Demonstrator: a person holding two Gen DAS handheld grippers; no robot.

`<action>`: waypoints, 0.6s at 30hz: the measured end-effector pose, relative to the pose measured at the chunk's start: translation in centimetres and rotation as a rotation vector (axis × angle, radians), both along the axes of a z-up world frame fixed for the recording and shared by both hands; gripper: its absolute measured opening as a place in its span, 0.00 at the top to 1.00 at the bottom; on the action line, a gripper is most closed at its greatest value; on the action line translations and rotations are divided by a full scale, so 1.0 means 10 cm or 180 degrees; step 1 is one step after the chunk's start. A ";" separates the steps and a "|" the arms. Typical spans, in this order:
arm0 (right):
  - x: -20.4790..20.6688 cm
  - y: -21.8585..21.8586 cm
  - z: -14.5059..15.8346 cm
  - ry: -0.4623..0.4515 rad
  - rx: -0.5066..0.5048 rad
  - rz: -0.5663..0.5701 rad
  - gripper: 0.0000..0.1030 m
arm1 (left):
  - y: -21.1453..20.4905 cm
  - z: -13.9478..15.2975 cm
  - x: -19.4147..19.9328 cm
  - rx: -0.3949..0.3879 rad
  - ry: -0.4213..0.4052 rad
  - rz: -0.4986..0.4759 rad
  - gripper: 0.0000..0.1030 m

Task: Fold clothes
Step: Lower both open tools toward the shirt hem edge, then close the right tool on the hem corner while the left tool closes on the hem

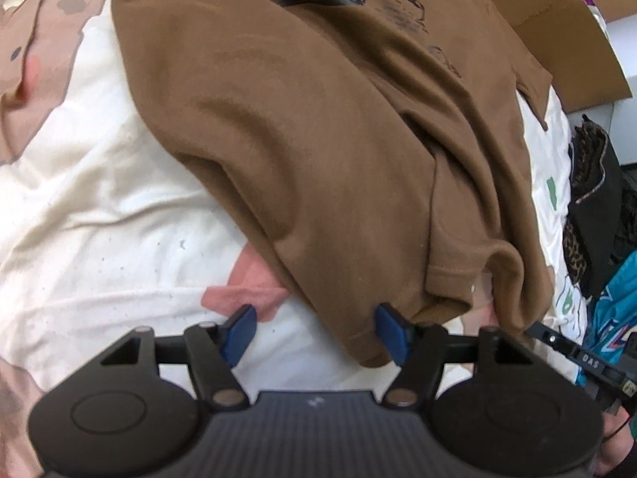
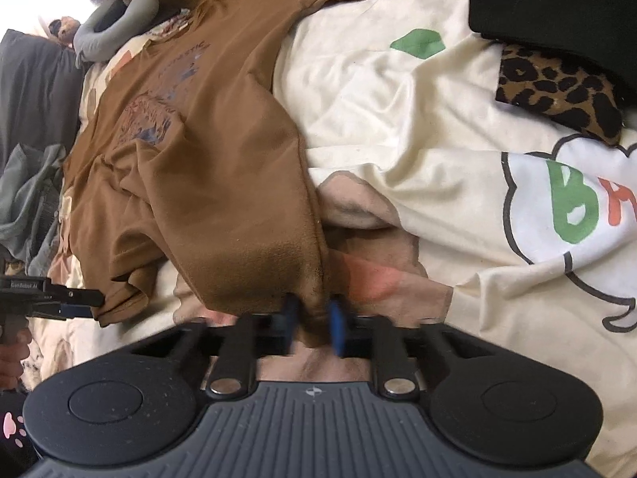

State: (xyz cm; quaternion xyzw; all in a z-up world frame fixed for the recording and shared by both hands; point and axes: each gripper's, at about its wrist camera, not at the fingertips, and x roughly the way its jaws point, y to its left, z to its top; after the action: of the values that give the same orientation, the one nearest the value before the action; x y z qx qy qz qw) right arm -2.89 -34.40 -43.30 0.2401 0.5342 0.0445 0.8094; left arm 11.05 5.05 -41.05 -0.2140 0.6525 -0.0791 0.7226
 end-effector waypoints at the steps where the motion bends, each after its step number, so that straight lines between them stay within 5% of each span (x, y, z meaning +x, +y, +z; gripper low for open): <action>1: 0.01 0.01 0.02 0.0003 -0.0007 0.0021 0.93 | 0.00 0.00 0.00 -0.0011 -0.0026 0.0018 0.34; 18: -0.03 -0.14 0.36 -0.0050 -0.0163 -0.0099 0.95 | 0.26 0.08 0.17 -0.0172 -0.0258 0.0389 0.38</action>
State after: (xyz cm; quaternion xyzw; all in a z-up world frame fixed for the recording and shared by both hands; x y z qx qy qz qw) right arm -3.23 -35.82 -39.68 0.2272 0.5249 0.0200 0.8200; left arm 12.80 7.65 -40.26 -0.2695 0.6061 -0.0610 0.7458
